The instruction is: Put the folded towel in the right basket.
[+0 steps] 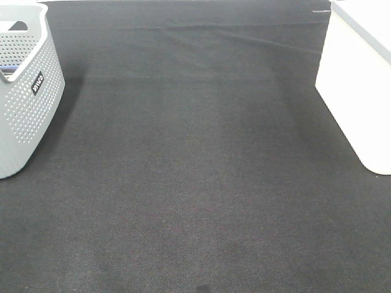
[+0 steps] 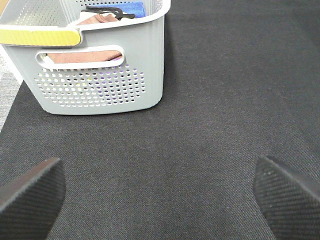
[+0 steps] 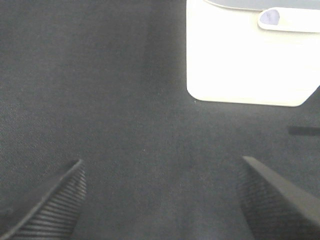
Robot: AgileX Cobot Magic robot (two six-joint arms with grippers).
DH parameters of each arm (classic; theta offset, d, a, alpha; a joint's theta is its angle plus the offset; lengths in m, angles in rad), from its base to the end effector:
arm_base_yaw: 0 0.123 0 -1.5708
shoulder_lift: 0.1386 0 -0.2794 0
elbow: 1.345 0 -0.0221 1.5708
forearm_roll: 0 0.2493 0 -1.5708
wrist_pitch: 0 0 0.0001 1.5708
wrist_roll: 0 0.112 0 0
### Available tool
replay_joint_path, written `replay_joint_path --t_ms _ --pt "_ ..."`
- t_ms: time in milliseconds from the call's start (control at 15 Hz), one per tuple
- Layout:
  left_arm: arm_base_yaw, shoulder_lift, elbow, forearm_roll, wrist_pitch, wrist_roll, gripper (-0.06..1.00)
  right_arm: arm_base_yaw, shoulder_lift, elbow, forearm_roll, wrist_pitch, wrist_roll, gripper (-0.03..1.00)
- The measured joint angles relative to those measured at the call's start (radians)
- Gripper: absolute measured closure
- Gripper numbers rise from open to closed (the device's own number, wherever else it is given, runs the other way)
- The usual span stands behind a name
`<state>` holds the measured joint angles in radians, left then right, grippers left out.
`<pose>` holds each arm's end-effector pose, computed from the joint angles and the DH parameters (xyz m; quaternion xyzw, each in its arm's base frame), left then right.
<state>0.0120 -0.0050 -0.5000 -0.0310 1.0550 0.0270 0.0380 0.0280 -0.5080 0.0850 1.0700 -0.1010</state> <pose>0.0178 -0.0028 0.2677 0.0070 0.8503 -0.0052 0.5262 0.0204 0.0091 0.2682 -0.0611 0.8578 0.0264 0.5096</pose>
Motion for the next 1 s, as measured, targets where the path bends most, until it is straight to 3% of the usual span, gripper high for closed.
replay_joint_path --t_ms 1000 --pt "0.0 0.0 0.0 0.0 0.0 0.0 -0.03 0.0 -0.035 0.003 0.006 -0.002 0.0 0.19"
